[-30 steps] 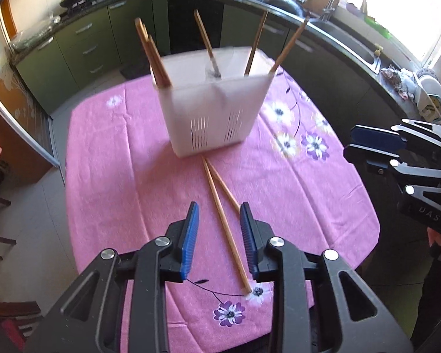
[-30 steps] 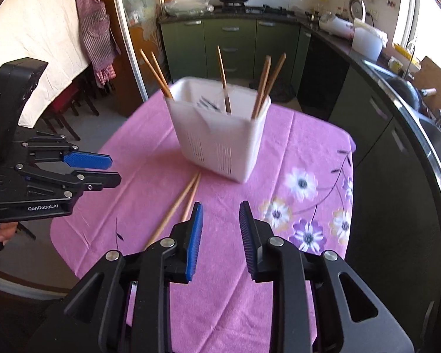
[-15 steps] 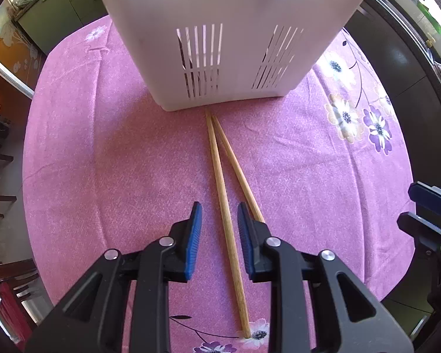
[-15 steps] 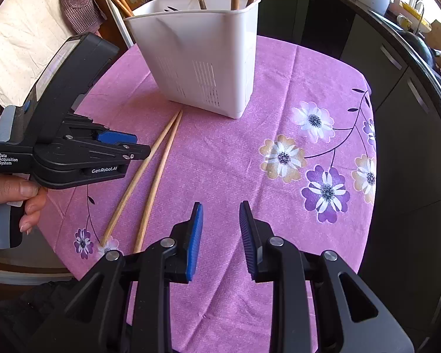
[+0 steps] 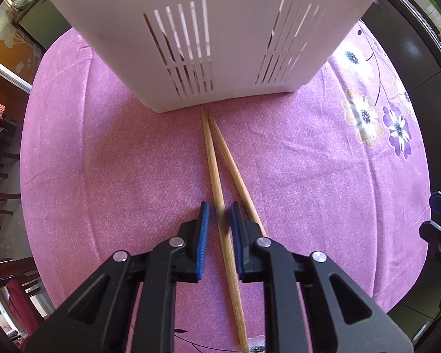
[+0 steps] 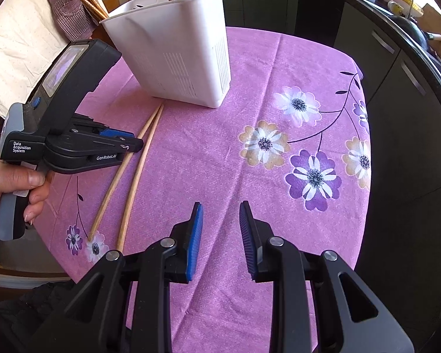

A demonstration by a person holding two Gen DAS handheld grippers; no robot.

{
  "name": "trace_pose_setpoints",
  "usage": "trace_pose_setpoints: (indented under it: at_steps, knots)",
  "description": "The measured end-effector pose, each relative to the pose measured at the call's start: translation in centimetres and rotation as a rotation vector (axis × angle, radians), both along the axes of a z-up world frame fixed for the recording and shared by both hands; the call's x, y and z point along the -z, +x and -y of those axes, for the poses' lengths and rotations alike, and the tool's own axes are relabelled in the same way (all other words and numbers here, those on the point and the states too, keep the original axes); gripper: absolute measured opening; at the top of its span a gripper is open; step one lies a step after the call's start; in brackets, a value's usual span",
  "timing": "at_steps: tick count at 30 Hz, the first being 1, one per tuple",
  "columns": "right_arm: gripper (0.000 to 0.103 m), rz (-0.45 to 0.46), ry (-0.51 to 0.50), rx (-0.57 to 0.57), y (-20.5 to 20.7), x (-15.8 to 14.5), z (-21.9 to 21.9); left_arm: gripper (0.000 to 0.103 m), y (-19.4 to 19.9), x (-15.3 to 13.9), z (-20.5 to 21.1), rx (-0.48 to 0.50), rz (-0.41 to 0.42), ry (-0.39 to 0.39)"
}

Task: Organize utensils
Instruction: 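Grasp one of the last bamboo chopsticks with the left tool while the right tool grasps the other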

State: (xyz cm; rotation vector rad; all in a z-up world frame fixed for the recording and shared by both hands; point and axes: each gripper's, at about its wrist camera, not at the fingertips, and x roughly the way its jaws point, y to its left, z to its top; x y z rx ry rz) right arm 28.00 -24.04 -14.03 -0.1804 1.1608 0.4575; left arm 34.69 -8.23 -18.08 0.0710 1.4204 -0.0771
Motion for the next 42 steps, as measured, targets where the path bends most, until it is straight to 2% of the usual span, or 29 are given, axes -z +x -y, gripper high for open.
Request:
trace_pose_setpoints:
  at_steps: [6, 10, 15, 19, 23, 34, 42]
  knots:
    - [0.026, -0.002, -0.001, 0.001, 0.0, -0.1, 0.1, 0.007, -0.2, 0.2, 0.5, 0.015, 0.001, -0.013]
    - [0.026, -0.006, -0.012, -0.009, -0.2, -0.1, -0.4, 0.007, -1.1, -0.5, -0.2, 0.015, 0.034, -0.024]
    - [0.027, -0.008, -0.020, -0.027, -0.1, -0.2, -1.8, 0.007, -3.2, -3.9, -0.7, 0.048, 0.176, 0.008]
    - [0.027, -0.038, -0.021, -0.055, 0.4, 0.4, -3.8, 0.007, -5.5, -7.2, -1.4, 0.061, 0.297, 0.007]
    - [0.027, -0.076, -0.029, -0.079, 1.3, 1.3, -6.3, 0.007, -7.6, -9.5, -3.0, 0.057, 0.367, -0.022]
    - [0.027, -0.169, -0.067, -0.058, 5.7, 4.6, -12.0, 0.007, -11.6, -12.1, -7.1, 0.037, 0.490, -0.079]
    - [0.027, -0.175, -0.120, -0.035, 7.6, 5.8, -14.5, 0.007, -13.2, -12.8, -9.1, 0.025, 0.542, -0.106]
